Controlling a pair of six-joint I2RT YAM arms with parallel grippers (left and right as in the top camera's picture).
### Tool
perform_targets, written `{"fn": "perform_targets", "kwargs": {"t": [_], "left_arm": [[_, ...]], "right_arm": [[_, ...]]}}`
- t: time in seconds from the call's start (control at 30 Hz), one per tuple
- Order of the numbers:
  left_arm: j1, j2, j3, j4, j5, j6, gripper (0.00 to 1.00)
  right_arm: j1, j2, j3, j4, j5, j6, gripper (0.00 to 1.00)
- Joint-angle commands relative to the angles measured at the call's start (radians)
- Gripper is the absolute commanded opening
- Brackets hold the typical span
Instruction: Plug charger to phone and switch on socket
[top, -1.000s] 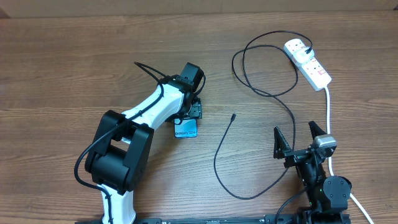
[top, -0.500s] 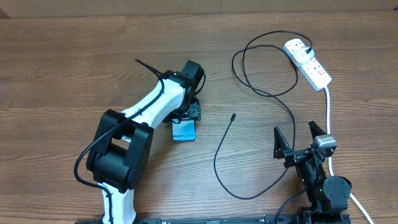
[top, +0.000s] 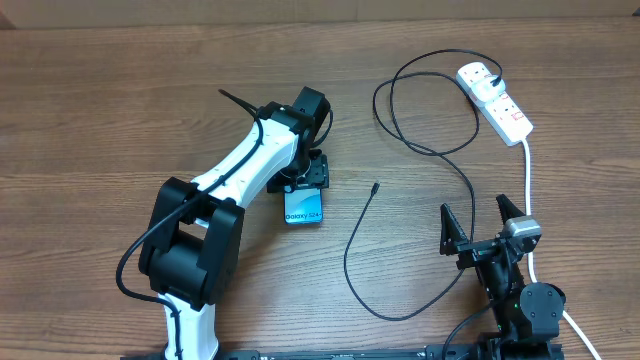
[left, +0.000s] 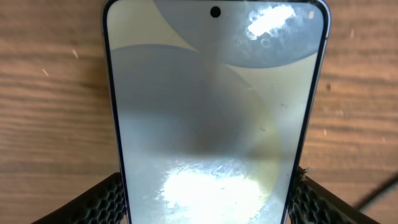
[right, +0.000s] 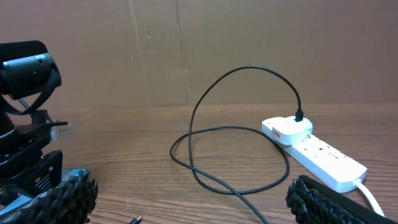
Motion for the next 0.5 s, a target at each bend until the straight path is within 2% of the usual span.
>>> {"fn": "perform_targets", "kwargs": {"t": [0.0, 0.17, 0.47], "left_arm": [[0.005, 0.005, 0.054, -0.020, 0.090, -0.009, 0.73], [0.006, 0.005, 0.085, -0.044, 0.184, -0.005, 0.73], [0.048, 0.005, 0.098, -0.047, 0.476, -0.005, 0.73]], "right_arm": [[0.005, -0.011, -0.011, 0.004, 0.003, -0.001, 1.00], [0.005, -0.011, -0.011, 0.004, 0.003, -0.001, 1.00], [0.005, -0.011, -0.011, 0.004, 0.003, -0.001, 1.00]]}}
